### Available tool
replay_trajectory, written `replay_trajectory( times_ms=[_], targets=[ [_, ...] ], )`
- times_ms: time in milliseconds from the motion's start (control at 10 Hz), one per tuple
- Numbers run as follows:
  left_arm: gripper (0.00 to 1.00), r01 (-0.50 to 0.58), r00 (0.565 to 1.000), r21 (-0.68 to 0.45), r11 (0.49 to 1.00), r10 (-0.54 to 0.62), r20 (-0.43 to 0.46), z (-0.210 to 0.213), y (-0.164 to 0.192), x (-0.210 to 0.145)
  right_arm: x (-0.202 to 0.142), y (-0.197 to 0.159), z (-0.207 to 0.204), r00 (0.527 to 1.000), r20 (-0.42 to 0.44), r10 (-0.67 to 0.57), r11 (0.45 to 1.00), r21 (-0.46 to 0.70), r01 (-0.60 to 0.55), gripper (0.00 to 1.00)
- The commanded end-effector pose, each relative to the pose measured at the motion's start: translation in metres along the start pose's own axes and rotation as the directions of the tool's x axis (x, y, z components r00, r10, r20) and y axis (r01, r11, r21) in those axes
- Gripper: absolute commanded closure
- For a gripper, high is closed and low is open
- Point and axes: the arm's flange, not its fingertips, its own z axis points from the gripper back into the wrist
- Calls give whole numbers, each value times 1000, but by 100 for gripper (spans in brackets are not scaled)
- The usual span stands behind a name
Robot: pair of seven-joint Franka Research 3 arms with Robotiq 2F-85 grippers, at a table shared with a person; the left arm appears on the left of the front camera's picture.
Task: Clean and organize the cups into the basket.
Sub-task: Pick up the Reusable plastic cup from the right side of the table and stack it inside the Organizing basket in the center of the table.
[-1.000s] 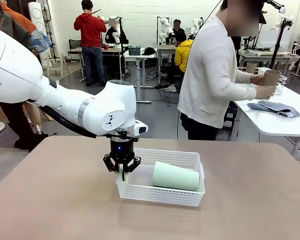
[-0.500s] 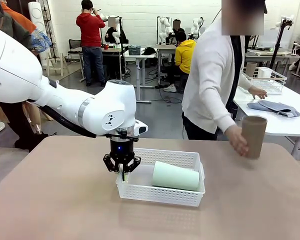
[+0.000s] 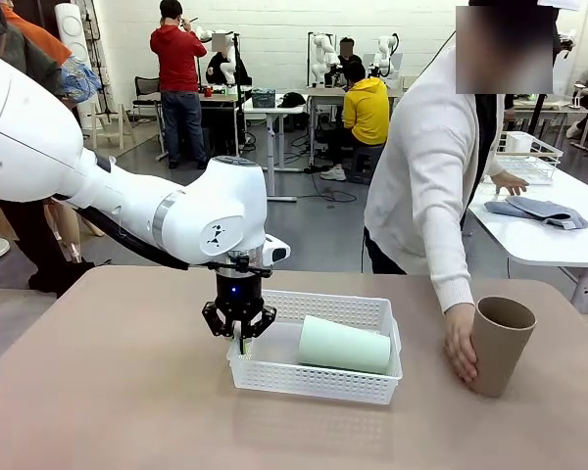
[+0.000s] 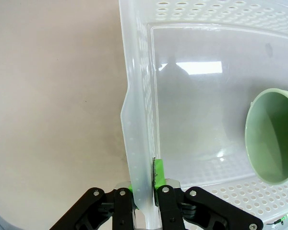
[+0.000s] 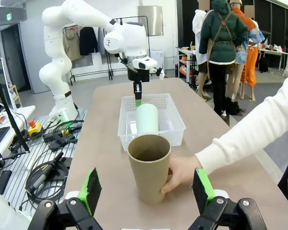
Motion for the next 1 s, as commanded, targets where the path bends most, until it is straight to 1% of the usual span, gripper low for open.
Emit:
replay_trajectory(
  times_ms=[0, 300, 500, 600, 700, 900],
  targets=[
    [100, 1, 1000, 0, 1000, -1, 1, 0, 1, 0, 0, 3, 1, 1000, -6, 2, 1000, 12, -2, 0],
    [100, 1, 1000, 0, 1000, -1, 1, 0, 1, 0, 0, 0, 0, 1000, 0, 0, 1000, 0, 0, 0],
    [100, 1, 1000, 0, 1000, -1, 1, 0, 1, 0, -29, -24, -5, 999, -22, -35, 999, -32, 34, 0],
    [100, 1, 1000, 0, 1000, -1, 1, 0, 1, 0, -39, -27, -1, 998, -39, -44, 999, -33, 43, 0],
    [100, 1, 1000, 0, 1000, -1, 1, 0, 1, 0, -50, -30, 0, 996, -73, -58, 997, -51, 54, 0],
    [100, 1, 1000, 0, 1000, -1, 1, 0, 1, 0, -76, -42, -9, 989, -108, -98, 994, -53, 93, 0]
  ],
)
